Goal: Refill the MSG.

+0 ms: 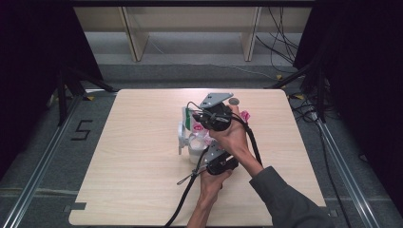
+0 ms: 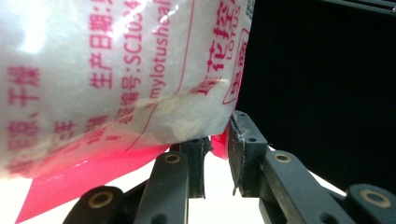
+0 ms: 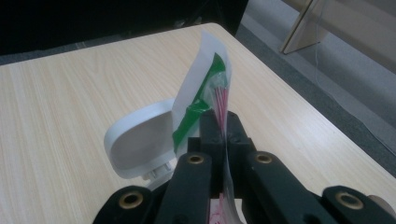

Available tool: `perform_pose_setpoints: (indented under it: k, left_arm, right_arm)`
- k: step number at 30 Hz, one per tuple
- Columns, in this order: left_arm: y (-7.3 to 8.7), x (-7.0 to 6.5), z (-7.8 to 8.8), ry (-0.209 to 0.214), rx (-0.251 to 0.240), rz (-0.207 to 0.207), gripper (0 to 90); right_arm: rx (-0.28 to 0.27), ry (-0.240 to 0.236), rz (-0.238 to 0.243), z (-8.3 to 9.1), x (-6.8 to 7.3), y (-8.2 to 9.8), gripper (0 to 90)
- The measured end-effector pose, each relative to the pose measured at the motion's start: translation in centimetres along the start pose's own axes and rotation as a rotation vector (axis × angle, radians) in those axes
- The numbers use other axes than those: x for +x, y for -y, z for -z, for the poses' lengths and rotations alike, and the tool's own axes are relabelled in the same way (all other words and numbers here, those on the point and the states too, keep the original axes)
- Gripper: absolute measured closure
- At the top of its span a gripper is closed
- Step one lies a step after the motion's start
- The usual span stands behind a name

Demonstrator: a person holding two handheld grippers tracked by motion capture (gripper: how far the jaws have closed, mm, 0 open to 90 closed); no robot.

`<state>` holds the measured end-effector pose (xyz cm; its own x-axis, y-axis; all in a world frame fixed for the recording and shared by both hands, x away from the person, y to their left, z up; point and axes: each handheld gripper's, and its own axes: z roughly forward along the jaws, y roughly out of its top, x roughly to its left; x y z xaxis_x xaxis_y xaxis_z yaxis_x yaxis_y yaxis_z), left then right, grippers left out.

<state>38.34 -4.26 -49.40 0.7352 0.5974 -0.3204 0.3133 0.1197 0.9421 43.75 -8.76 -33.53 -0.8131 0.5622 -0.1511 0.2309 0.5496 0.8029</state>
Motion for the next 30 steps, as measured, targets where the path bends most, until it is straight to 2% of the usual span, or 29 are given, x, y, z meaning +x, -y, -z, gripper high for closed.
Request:
perform_pose_setpoints:
  k: [1,7,8,11,13,15,17,18,19,20,23,24,25,26,27,28,29,30]
  left_arm:
    - [0.0,0.0,0.0,-0.002,0.002,-0.001,76.5]
    - [0.2,0.0,0.2,-0.014,0.032,-0.026,76.4]
    - [0.3,0.1,0.1,0.0,0.024,-0.026,76.4]
    - [0.4,0.0,0.2,-0.011,0.039,-0.033,76.2]
    - [0.5,0.0,0.1,0.005,0.039,-0.031,76.1]
    - [0.6,0.1,0.2,0.002,0.052,-0.039,76.0]
    - [0.6,0.1,0.3,-0.002,0.061,-0.041,75.8]
    - [0.7,0.2,0.3,-0.001,0.063,-0.038,75.7]
    - [0.7,0.3,0.3,-0.001,0.066,-0.035,75.6]
    - [0.8,0.3,0.3,-0.001,0.066,-0.038,75.4]
    - [0.9,0.3,0.4,-0.007,0.083,-0.037,75.0]
    - [0.9,0.3,0.4,-0.008,0.089,-0.035,74.9]
    - [0.9,0.5,0.5,-0.001,0.112,-0.053,74.7]
    - [0.9,0.6,0.5,0.0,0.112,-0.052,74.4]
    - [0.9,0.5,0.5,-0.003,0.115,-0.052,74.3]
    - [0.9,0.5,0.5,-0.003,0.109,-0.041,74.1]
    - [1.0,0.5,0.5,-0.004,0.102,-0.029,74.0]
    - [1.0,0.5,0.6,-0.005,0.105,-0.033,73.9]
  right_arm:
    - [-0.013,0.008,-0.001,0.0,0.0,0.0,90.0]
    - [-0.012,0.006,-0.004,0.3,-0.1,0.2,90.0]
    - [-0.017,0.001,-0.003,0.4,-0.1,0.3,90.0]
    - [-0.023,0.004,-0.003,0.6,-0.3,0.5,90.0]
    - [-0.027,0.001,-0.005,0.7,-0.4,0.6,90.0]
    - [-0.027,-0.009,0.007,1.0,-0.6,0.7,90.0]
    - [-0.031,-0.012,-0.004,1.3,-0.7,0.8,90.0]
    - [-0.04,0.001,-0.011,1.4,-0.8,0.9,90.0]
    - [-0.029,-0.014,-0.031,1.7,-0.7,1.0,90.0]
    - [-0.045,-0.017,-0.019,1.7,-0.9,1.1,90.0]
    - [-0.057,-0.017,-0.052,2.3,-1.1,1.4,90.0]
    - [-0.069,-0.023,-0.045,2.4,-1.2,1.5,90.0]
    - [-0.07,-0.019,-0.056,2.6,-1.3,1.6,90.0]
    - [-0.078,-0.014,-0.042,2.7,-1.5,1.7,90.0]
    - [-0.09,0.001,-0.064,2.8,-1.5,1.9,90.0]
    - [-0.086,-0.013,-0.052,3.0,-1.7,1.9,90.0]
    - [-0.093,-0.022,-0.061,3.1,-1.7,2.1,90.0]
    - [-0.098,-0.014,-0.066,3.4,-1.7,2.2,90.0]
